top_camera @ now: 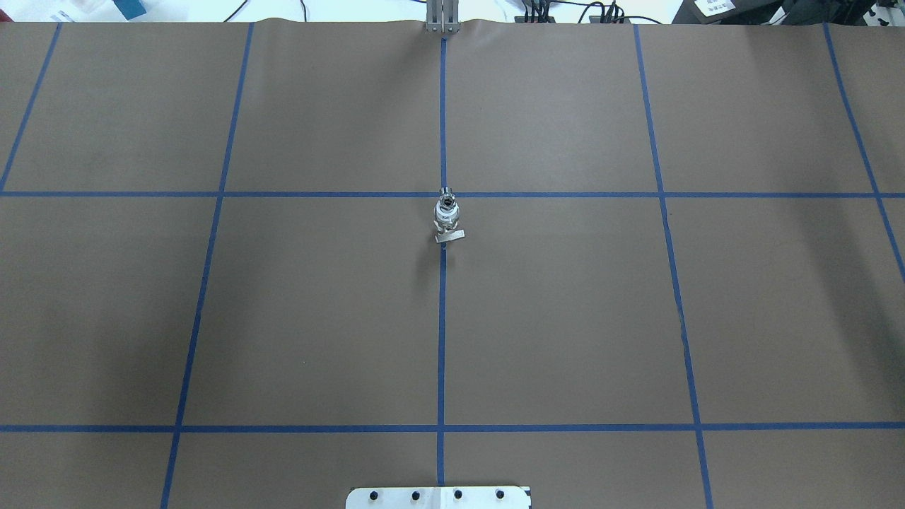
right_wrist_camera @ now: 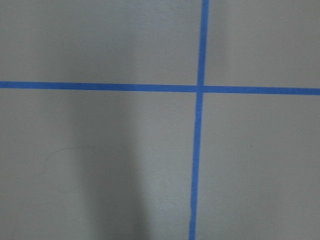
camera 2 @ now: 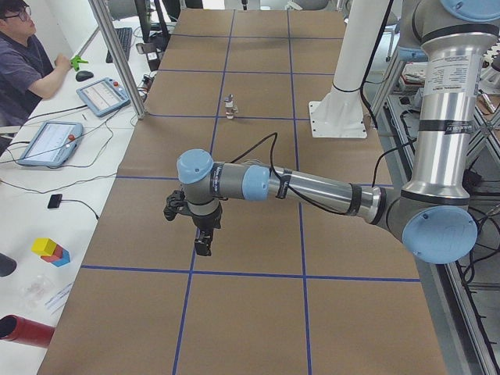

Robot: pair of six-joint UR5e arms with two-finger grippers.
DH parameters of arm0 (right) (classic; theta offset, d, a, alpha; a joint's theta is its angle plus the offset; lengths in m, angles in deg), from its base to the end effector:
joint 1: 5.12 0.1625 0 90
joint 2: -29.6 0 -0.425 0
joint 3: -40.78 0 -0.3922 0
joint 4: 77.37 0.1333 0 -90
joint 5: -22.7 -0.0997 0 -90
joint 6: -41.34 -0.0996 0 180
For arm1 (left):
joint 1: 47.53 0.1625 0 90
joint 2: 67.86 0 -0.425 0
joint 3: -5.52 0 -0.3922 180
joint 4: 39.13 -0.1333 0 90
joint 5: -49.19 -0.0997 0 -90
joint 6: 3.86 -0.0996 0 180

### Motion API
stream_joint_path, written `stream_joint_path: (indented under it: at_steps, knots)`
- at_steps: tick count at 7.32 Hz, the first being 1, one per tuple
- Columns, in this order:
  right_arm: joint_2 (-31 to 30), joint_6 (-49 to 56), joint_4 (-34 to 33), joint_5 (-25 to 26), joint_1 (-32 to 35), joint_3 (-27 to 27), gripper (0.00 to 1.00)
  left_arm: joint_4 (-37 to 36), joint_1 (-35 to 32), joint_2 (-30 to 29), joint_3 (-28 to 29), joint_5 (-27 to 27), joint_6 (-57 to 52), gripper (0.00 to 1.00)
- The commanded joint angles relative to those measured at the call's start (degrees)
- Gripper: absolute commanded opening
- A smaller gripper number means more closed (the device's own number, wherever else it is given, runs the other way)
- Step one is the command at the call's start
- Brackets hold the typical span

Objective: Assemble PPR valve and pipe with both arms

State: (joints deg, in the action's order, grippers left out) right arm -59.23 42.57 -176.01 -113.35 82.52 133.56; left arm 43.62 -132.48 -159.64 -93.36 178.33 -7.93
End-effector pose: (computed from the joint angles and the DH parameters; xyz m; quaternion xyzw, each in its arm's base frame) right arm 0.0412 -0.4958 0.6374 -0.0415 -0.3904 -0.0128 0.9196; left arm -0.0259 -0.5070 0.5859 0.0252 0.3350 0.0848 0.9380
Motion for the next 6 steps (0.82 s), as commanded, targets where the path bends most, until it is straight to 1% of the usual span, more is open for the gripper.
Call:
stream_joint_path:
  at_steps: [1, 2, 3, 4, 5, 6]
  knots:
    - [-2.22, 0.1, 6.24, -0.89, 0.69, -2.6, 0.99, 1.37, -0.04, 0.9, 0.61, 0.06, 0.47, 1.0]
    - [-2.05, -0.08, 6.26, -0.98, 0.69, -2.69, 0.99, 1.02, -0.04, 0.99, 1.31, 0.06, 0.3, 1.0]
    - [-2.05, -0.17, 6.26, -1.41, 0.69, -2.34, 0.99, 1.63, -0.74, 1.25, 3.4, 0.15, -0.05, 1.0]
    - [-1.79, -0.34, 6.35, -1.5, 0.86, -2.34, 0.99, 1.72, -1.44, 1.52, 3.77, 0.76, -0.14, 1.0]
    - [-1.61, -0.43, 6.35, -1.5, 0.87, -2.16, 0.99, 1.63, -3.54, 3.0, 3.34, 0.85, -2.93, 1.0]
    - [-1.52, -0.34, 6.35, -1.5, 0.87, -2.16, 0.99, 1.46, -4.26, 3.1, 3.34, 0.85, -4.09, 1.0]
